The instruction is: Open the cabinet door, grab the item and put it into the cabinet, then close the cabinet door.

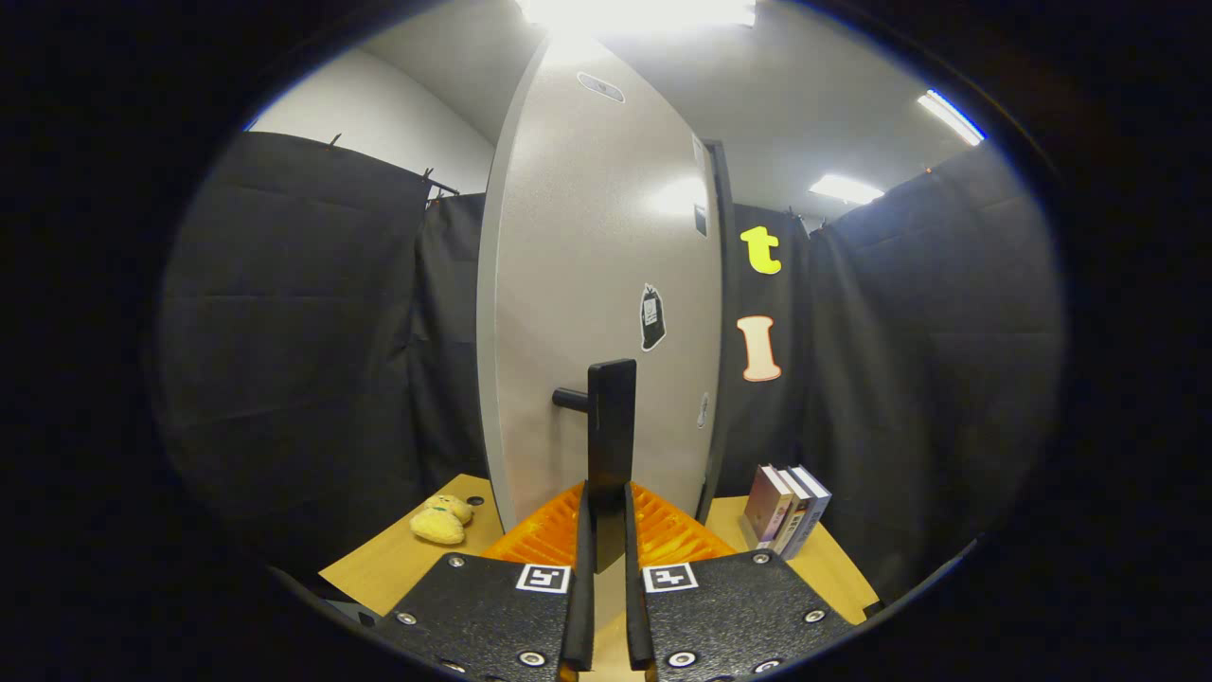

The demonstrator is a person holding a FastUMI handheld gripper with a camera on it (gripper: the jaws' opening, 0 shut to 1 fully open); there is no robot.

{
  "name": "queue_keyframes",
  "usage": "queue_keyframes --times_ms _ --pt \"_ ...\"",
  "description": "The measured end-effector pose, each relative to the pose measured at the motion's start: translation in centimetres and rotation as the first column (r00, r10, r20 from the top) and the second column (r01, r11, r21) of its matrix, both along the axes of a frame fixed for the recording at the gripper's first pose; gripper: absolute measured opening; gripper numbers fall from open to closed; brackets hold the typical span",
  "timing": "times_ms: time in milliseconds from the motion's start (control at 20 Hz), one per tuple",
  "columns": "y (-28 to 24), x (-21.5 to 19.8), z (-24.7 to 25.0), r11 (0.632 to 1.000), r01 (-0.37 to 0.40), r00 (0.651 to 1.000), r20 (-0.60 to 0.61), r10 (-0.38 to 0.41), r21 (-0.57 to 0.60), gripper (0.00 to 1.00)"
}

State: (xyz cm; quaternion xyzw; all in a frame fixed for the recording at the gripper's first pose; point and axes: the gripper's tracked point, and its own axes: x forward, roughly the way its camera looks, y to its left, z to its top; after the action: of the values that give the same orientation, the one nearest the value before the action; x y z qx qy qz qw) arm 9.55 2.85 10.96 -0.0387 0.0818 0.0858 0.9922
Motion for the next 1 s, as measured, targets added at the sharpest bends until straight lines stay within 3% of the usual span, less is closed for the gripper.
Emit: queue_keyframes --times_ms 550,850,1000 --pt "-5.9 -0.9 0.9 0.984 0.180 0.983 0.032 -0.179 -0.010 0.11" --pt "-8.9 -1.9 2.0 0.949 0.314 0.946 0.076 -0.316 0.032 0.11" --pt "-9.8 -3.4 3.6 0.925 0.377 0.911 0.160 -0.381 0.057 0.07"
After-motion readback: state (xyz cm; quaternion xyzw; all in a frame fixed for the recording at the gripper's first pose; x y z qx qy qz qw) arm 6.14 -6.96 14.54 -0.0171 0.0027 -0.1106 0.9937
